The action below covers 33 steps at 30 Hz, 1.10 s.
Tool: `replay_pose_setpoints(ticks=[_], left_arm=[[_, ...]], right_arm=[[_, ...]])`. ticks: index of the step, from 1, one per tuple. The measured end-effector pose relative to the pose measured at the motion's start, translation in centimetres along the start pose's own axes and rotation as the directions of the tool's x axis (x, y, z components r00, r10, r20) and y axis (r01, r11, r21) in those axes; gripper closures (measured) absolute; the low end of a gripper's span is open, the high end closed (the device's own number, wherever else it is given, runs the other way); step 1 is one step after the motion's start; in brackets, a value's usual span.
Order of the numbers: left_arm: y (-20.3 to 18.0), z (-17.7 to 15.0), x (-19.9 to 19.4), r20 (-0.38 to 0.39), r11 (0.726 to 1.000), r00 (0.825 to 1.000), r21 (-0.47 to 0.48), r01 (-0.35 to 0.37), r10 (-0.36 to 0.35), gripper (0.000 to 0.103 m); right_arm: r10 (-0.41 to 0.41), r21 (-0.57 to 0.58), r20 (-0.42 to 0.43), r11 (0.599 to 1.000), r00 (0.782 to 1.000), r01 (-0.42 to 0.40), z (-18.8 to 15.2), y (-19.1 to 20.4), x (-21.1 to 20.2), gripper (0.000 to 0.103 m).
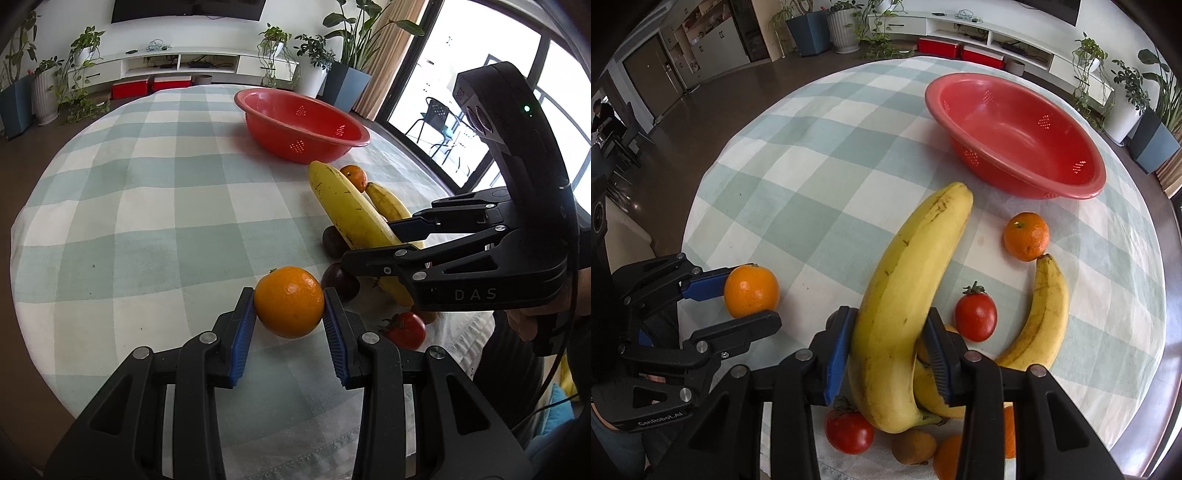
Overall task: Organize fruits
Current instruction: 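Close the right gripper around the large yellow banana while the left gripper holds the orange, then lift and carry the orange and banana over the red bowl with both grippers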
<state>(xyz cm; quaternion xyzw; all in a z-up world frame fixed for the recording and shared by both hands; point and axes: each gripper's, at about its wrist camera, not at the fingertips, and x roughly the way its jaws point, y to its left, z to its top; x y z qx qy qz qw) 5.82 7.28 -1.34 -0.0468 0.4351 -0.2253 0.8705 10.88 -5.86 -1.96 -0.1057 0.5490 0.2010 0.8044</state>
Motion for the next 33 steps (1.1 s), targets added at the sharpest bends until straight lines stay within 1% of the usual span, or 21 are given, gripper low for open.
replay_pose_setpoints(ticks=[6,12,16,27,33], left_arm=[[-0.1,0.0,0.0,0.003,1.0,1.0,0.005,0.0,0.0,0.069],[-0.1,0.1,0.0,0.004,1.0,1.0,0.005,0.0,0.0,0.069],[-0.1,0.1,0.0,0.007,1.0,1.0,0.0,0.002,-0.002,0.069],[0.0,0.2,-0.1,0.015,1.0,1.0,-0.004,0.002,-0.001,0.069],[0.1,0.2,-0.2,0.02,1.0,1.0,-0.006,0.003,-0.003,0.069]], right_arm=[[0.031,0.008,0.002,1.0,1.0,-0.031,-0.1,-0.4,0.0,0.062],[0.107,0.023,0.012,0.994,0.994,-0.107,-0.5,-0.4,-0.2,0.066],[0.123,0.029,0.027,0.992,0.992,-0.124,-0.8,-0.5,-0.4,0.067],[0.184,0.084,0.098,0.978,0.978,-0.192,-1.9,-1.6,-1.9,0.068],[0.191,0.102,0.15,0.973,0.97,-0.207,-1.9,-2.1,-3.3,0.068]])
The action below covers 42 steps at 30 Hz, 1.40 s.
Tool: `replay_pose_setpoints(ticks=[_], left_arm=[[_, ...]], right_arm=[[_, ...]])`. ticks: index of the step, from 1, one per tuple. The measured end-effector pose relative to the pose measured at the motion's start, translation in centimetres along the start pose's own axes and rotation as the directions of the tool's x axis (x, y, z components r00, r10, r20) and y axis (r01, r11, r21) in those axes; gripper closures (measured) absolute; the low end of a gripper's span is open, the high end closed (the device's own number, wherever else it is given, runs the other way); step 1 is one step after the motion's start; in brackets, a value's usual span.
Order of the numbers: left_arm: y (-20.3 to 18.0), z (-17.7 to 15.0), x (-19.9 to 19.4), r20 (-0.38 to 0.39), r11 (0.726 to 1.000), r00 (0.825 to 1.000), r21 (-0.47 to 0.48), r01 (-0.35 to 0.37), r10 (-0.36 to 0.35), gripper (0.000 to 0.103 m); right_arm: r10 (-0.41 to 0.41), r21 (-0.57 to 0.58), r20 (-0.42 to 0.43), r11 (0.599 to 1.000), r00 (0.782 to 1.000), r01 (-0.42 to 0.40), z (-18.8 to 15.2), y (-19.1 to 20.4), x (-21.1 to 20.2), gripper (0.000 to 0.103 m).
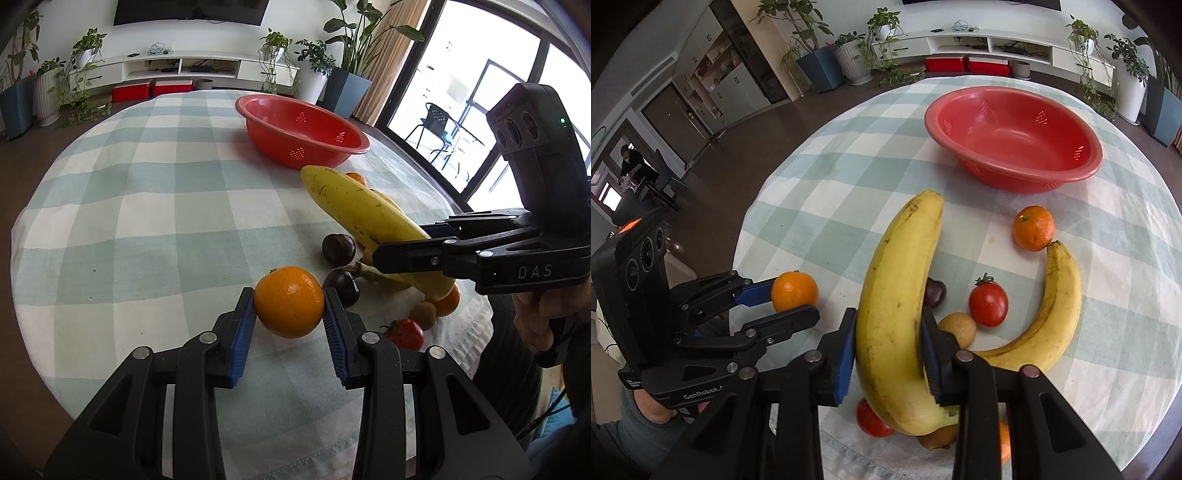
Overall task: Organize fruits
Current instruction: 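Lift and carry the orange and banana over the red bowl with both grippers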
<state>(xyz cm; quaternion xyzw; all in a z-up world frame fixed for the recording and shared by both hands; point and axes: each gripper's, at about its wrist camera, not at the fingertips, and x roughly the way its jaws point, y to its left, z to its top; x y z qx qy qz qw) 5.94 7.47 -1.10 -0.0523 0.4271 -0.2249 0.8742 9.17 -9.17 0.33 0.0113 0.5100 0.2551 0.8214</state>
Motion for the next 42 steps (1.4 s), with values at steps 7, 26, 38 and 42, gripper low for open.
replay_pose_setpoints(ticks=[7,26,38,42], left_arm=[[0.1,0.1,-0.3,0.017,1.0,1.0,-0.008,0.007,-0.007,0.069],[-0.4,6.5,-1.3,0.066,1.0,0.998,0.0,0.018,-0.018,0.069],[-1.9,18.5,3.9,0.039,0.997,0.999,0.076,0.011,-0.014,0.069],[-1.4,22.4,7.3,0.013,0.998,1.0,0.067,0.002,-0.003,0.069]], right_arm=[[0.024,0.035,0.095,0.999,0.995,-0.027,1.1,-1.0,-3.2,0.068],[0.002,0.137,0.226,0.99,0.974,-0.034,5.6,-8.9,-5.2,0.068],[0.002,0.168,0.257,0.985,0.967,-0.047,10.2,-12.7,-4.0,0.068],[-0.013,0.168,0.251,0.985,0.968,-0.031,12.5,-13.6,-2.7,0.068]])
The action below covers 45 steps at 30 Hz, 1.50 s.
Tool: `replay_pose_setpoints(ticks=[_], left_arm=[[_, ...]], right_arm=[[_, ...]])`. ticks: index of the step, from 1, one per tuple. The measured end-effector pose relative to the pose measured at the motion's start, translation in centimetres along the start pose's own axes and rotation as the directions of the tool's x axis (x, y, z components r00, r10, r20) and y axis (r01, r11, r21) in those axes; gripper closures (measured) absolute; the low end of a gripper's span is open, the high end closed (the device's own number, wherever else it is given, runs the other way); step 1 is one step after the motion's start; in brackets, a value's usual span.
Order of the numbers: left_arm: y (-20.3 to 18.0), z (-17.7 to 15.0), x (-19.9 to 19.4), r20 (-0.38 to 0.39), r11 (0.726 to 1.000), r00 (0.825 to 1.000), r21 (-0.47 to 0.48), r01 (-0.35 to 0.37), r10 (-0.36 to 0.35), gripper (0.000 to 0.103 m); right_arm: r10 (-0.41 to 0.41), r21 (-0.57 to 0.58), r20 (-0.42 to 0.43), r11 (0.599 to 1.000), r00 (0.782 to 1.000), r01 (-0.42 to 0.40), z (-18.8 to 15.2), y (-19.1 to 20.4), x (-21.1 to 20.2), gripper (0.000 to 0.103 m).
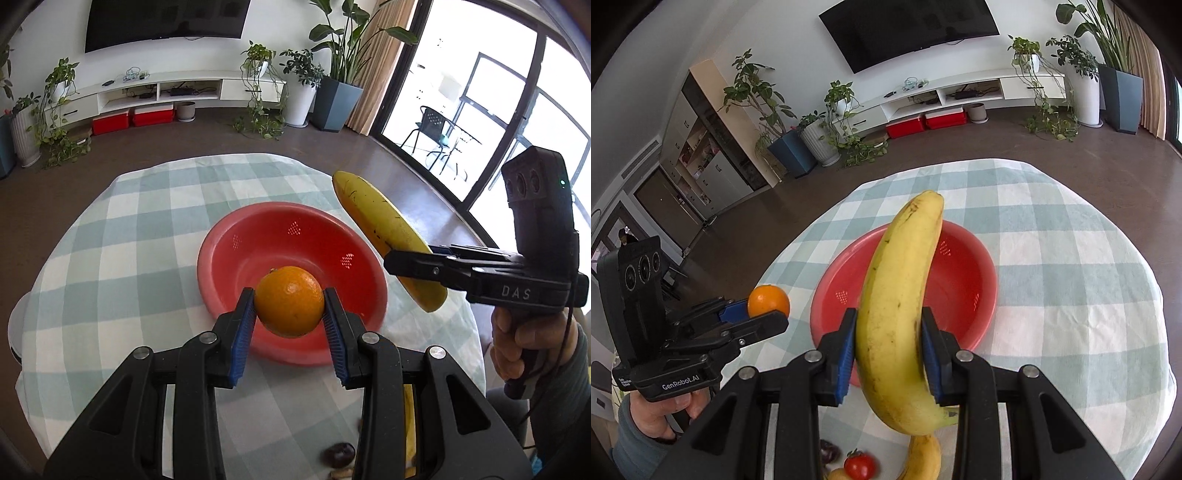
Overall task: Organize fruits
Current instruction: 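Lift and carry the orange and banana over the red bowl with both grippers, then open both grippers to drop the orange and banana into the bowl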
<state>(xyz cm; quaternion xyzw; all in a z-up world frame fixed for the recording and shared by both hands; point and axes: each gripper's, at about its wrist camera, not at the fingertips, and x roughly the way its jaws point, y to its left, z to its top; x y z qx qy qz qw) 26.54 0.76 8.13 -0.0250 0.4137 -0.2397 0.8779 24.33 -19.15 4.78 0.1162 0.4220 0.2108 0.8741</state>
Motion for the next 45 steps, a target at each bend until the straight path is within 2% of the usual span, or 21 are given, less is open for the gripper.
replay_pose_setpoints(ticks=[5,10,15,29,35,45], left_arm=[[1.4,1.9,4.8,-0.059,0.999,0.998,-0.042,-0.014,0.012,0.069],[2.2,1.5,8.4,-0.101,0.998,0.994,-0.05,-0.041,0.036,0.069],[2.5,0.8,10.4,-0.118,0.997,0.991,-0.028,-0.066,0.063,0.069],[2.9,0.4,11.4,-0.11,0.997,0.992,-0.033,-0.072,0.068,0.069],[2.4,0.7,11.2,-0.114,0.995,0.988,-0.004,-0.104,0.102,0.069],[2.4,0.4,10.0,-0.095,0.995,0.992,-0.043,-0.092,0.087,0.067]], right_arm=[[-0.026,-0.022,-0.019,0.999,0.999,0.026,1.6,-0.2,2.8,0.068],[-0.049,-0.028,-0.059,0.998,0.997,0.047,1.7,-0.7,5.6,0.067],[-0.088,-0.108,-0.056,0.991,0.995,0.081,1.7,0.3,6.2,0.067],[-0.139,-0.209,-0.054,0.97,0.989,0.125,0.5,2.8,5.8,0.067],[-0.177,-0.208,-0.072,0.965,0.982,0.159,0.5,2.0,6.4,0.067],[-0.19,-0.213,-0.087,0.962,0.978,0.167,0.4,1.7,6.7,0.067]])
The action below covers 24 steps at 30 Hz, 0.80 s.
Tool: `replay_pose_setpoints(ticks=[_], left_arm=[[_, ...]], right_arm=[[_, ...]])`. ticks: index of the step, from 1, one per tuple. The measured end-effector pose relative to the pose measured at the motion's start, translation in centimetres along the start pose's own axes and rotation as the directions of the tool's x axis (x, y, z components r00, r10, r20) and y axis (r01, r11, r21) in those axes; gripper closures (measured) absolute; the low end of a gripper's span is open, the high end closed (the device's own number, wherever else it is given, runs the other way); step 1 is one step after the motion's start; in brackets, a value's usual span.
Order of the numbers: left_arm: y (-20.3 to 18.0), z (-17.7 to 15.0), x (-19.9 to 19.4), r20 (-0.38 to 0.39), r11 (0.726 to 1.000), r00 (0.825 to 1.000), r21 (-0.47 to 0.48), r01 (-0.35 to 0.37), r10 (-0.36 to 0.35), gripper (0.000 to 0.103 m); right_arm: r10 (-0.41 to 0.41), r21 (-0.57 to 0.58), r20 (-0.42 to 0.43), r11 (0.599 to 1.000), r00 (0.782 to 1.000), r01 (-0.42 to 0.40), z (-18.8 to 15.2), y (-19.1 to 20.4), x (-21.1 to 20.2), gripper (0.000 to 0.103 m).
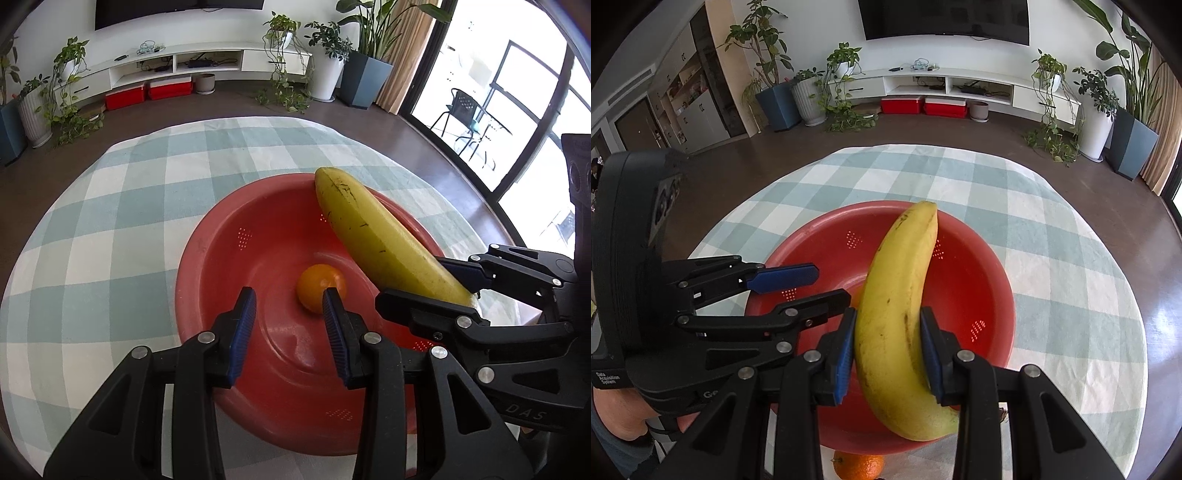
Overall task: Organize fruits
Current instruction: 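Open both grippers to drop the orange and banana into the bowl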
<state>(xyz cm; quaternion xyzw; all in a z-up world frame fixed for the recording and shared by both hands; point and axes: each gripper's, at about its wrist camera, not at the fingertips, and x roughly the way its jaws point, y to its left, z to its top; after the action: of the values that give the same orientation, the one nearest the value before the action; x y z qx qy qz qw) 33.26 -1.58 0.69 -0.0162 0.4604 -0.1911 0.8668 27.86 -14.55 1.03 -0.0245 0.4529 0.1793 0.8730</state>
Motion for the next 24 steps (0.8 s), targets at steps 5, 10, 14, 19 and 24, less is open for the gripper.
replay_pose_setpoints(ticks=[5,10,14,19,24], left_arm=[[0.4,-0.6,-2.1,0.036,1.0,0.999,-0.026,-0.006,0.006,0.062],[0.0,-2.1,-5.2,0.092,1.0,0.996,-0.017,0.016,-0.014,0.039],[-0.4,-3.9,-7.8,0.118,0.999,0.993,-0.017,0.035,-0.032,0.037],[-0.4,-7.5,-10.9,0.141,0.997,0.988,-0.038,0.065,-0.059,0.031],[-0.8,-12.0,-13.3,0.142,0.997,0.988,-0.045,0.06,-0.053,0.026]], right_arm=[[-0.001,0.004,-0.005,1.0,1.0,0.001,-0.3,0.1,0.3,0.065],[0.003,0.009,0.034,1.0,0.999,-0.003,-0.2,0.5,-0.8,0.066],[-0.024,-0.004,0.081,1.0,0.996,0.025,-0.1,1.1,-3.0,0.059],[-0.026,0.049,0.164,0.999,0.986,0.018,-1.6,-0.1,-7.6,0.04],[-0.014,0.147,0.276,0.989,0.961,-0.028,-5.8,-1.8,-12.7,0.019]])
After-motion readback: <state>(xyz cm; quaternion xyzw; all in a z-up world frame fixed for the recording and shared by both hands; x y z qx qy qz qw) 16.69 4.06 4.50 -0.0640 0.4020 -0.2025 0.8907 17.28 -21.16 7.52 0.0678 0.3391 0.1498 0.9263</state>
